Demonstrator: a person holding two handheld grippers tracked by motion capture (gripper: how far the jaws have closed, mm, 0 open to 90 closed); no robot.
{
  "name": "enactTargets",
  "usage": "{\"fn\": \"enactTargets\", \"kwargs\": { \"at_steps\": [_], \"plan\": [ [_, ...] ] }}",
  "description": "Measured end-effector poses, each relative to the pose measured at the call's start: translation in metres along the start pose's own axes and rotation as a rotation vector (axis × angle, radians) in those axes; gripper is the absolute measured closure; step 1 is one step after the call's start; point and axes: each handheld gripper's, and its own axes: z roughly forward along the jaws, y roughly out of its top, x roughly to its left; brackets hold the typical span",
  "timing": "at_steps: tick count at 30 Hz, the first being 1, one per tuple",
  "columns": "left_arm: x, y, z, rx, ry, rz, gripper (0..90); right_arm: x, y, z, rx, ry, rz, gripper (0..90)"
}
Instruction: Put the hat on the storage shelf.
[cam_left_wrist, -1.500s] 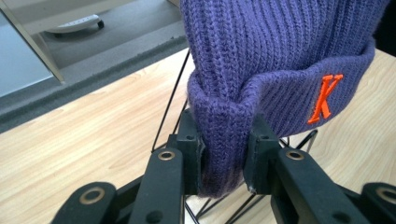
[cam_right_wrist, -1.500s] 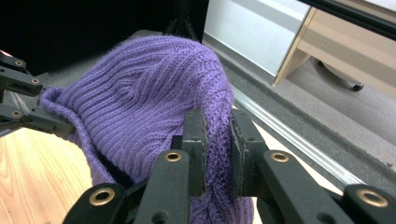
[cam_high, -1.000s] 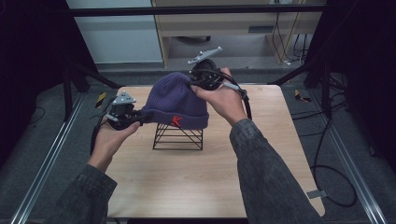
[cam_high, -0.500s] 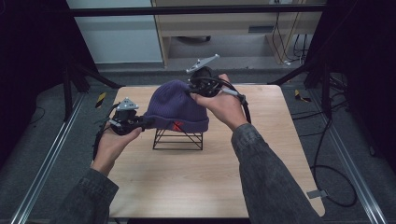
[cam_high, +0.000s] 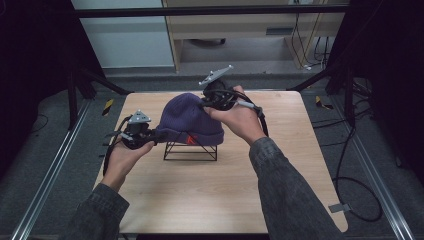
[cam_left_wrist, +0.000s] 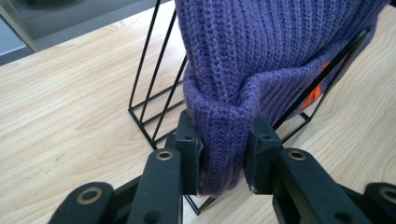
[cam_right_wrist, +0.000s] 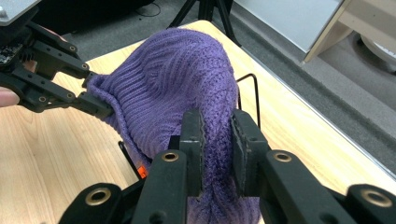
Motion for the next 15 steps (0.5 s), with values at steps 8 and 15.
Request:
{"fn": "enactTargets", "kwargs": {
  "at_steps": [8,15],
  "plan": [
    [0.000,-0.007,0.005,0.006,-0.002,-0.007,70.0,0.003,-0.005,0.003,0.014,0.014,-0.001,76.8],
    [0.002,-0.012,0.008,0.011,-0.001,-0.010,69.8,0.005,-0.008,0.006,0.024,0.023,-0.007,76.6]
  ]
}}
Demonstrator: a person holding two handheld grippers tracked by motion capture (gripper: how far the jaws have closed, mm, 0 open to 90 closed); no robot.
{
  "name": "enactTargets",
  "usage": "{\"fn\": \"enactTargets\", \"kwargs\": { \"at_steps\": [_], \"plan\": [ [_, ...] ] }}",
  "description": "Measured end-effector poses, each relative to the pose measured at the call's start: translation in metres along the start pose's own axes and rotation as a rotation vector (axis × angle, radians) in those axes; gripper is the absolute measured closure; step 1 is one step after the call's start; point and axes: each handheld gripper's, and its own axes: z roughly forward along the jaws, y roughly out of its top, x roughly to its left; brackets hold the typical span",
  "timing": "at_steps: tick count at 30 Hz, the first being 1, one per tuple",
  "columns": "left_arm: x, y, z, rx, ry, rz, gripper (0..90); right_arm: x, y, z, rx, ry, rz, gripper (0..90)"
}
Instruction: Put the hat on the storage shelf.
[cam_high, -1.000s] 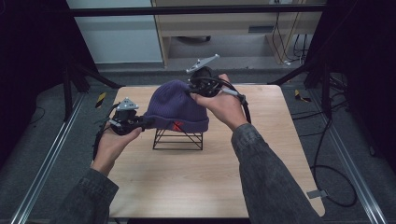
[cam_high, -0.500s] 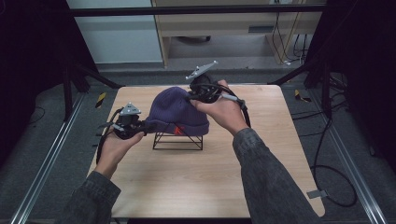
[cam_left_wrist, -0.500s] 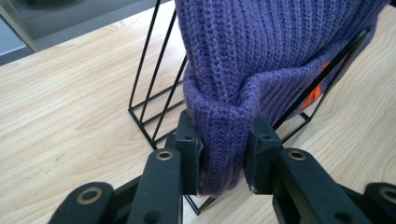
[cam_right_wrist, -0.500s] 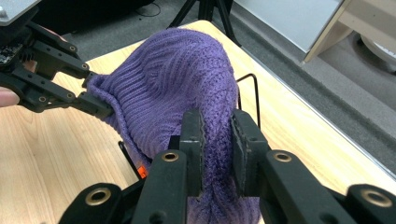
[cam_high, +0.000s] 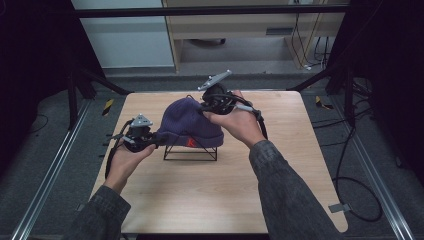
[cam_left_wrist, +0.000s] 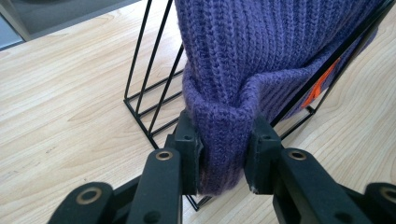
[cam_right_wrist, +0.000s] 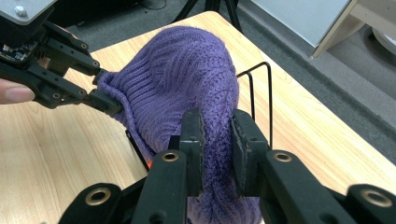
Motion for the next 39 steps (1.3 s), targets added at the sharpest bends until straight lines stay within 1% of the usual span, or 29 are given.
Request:
{"fn": "enactTargets", "kwargs": {
  "at_steps": [4,12,13,17,27,28,34,39],
  "plan": [
    [0.002,-0.003,0.002,0.002,-0.001,-0.009,69.6,0.001,-0.002,0.003,0.010,0.002,0.000,76.5],
    [0.006,-0.011,0.006,0.017,0.000,-0.013,69.3,0.005,-0.005,0.010,0.031,0.012,-0.001,76.3],
    [0.006,-0.012,0.007,0.015,-0.001,-0.020,69.2,0.005,-0.006,0.012,0.031,0.015,-0.001,76.3],
    [0.008,-0.016,0.009,0.020,-0.001,-0.026,69.1,0.008,-0.007,0.016,0.043,0.020,-0.006,76.1],
    [0.011,-0.024,0.013,0.029,-0.003,-0.033,68.9,0.010,-0.009,0.023,0.062,0.024,-0.011,75.2],
    [0.012,-0.024,0.013,0.036,-0.002,-0.031,68.7,0.011,-0.009,0.024,0.066,0.025,-0.012,75.1],
    [0.010,-0.024,0.014,0.038,-0.001,-0.023,68.3,0.011,-0.011,0.025,0.070,0.022,-0.010,73.7],
    [0.011,-0.024,0.015,0.045,0.003,-0.024,67.5,0.011,-0.012,0.025,0.080,0.023,-0.007,71.9]
  ]
}}
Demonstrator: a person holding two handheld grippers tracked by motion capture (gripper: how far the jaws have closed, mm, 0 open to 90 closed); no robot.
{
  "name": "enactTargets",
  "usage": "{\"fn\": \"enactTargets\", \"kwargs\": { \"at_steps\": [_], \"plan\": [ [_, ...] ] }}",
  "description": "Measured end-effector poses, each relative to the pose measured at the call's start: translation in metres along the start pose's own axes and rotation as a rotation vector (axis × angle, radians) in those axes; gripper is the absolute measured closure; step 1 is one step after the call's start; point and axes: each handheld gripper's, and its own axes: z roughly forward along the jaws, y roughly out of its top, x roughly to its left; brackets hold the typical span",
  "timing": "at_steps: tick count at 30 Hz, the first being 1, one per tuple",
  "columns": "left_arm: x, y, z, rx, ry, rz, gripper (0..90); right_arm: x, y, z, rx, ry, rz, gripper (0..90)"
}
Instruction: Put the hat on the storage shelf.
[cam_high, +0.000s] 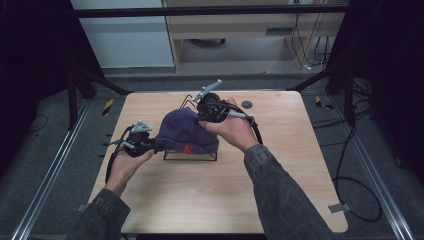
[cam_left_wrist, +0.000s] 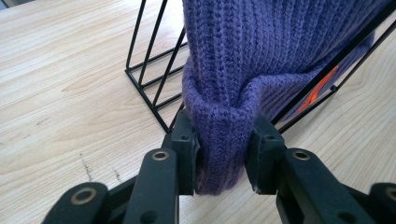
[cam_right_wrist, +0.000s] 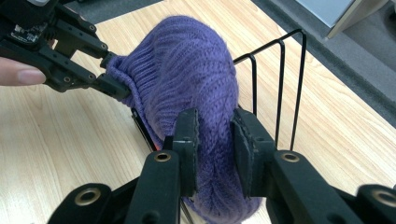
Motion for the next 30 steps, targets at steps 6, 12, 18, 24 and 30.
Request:
{"fn": "enactTargets", "kwargs": {
  "at_steps": [6,12,18,24,30],
  "plan": [
    [-0.001,-0.001,0.003,0.020,-0.002,0.004,65.6,0.000,0.001,-0.002,-0.011,0.007,-0.002,74.1],
    [0.000,-0.002,0.003,0.026,0.009,0.006,62.8,0.002,0.004,-0.004,-0.017,0.008,-0.007,74.5],
    [0.004,-0.011,0.004,0.027,0.012,-0.019,60.4,0.002,0.004,-0.007,-0.021,0.006,-0.008,74.4],
    [0.005,-0.015,-0.004,0.007,0.014,-0.034,60.3,0.000,0.003,-0.010,-0.028,0.002,0.001,74.4],
    [0.005,-0.019,-0.010,-0.016,0.032,-0.043,58.7,0.000,0.003,-0.012,-0.028,0.000,-0.002,74.3]
  ]
}}
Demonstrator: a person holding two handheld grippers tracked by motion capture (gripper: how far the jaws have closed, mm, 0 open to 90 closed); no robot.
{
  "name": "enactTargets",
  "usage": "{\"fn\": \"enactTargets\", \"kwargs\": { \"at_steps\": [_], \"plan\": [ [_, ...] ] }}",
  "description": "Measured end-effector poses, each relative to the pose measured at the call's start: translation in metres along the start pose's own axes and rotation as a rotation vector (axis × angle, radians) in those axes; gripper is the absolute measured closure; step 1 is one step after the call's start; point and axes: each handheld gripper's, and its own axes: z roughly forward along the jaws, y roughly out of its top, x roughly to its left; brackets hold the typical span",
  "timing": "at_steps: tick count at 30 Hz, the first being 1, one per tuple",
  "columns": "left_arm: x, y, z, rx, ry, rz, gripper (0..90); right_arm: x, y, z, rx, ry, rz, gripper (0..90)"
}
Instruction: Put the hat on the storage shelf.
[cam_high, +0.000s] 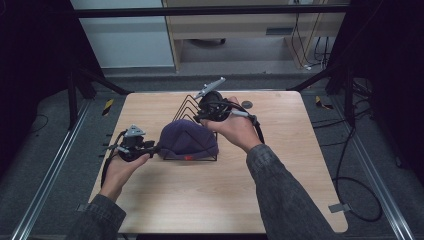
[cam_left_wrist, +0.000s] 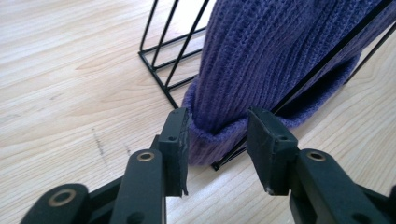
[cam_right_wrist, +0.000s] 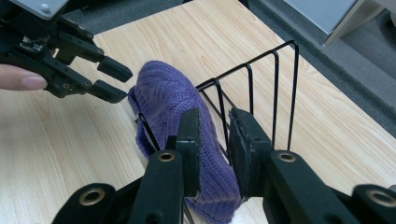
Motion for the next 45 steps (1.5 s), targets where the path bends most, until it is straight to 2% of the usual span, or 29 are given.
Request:
{"fn": "enactTargets", "kwargs": {
  "at_steps": [6,16,19,22,27,33,39,45],
  "plan": [
    [-0.002,-0.009,-0.008,-0.027,0.026,-0.039,54.5,-0.001,-0.001,-0.004,-0.006,-0.004,0.001,74.2],
    [-0.004,-0.027,-0.011,-0.026,0.086,-0.053,46.8,-0.001,-0.003,-0.012,-0.020,-0.008,0.002,73.5],
    [-0.001,-0.032,-0.010,-0.007,0.115,-0.042,41.3,-0.001,-0.004,-0.015,-0.029,-0.009,0.001,72.5],
    [0.004,-0.037,-0.010,-0.010,0.133,-0.068,33.7,0.000,-0.006,-0.020,-0.041,-0.012,0.010,70.8],
    [0.012,-0.045,-0.010,0.010,0.186,-0.083,20.8,-0.001,-0.010,-0.027,-0.056,-0.032,0.030,60.1],
    [0.022,-0.055,-0.007,0.053,0.187,-0.106,9.3,-0.005,-0.018,-0.047,-0.109,-0.073,0.065,44.4],
    [0.025,-0.058,-0.007,0.059,0.197,-0.110,6.1,-0.010,-0.034,-0.072,-0.149,-0.118,0.101,31.4],
    [0.027,-0.062,-0.002,0.096,0.189,-0.108,6.0,-0.016,-0.053,-0.092,-0.176,-0.164,0.131,20.1]
  ]
}}
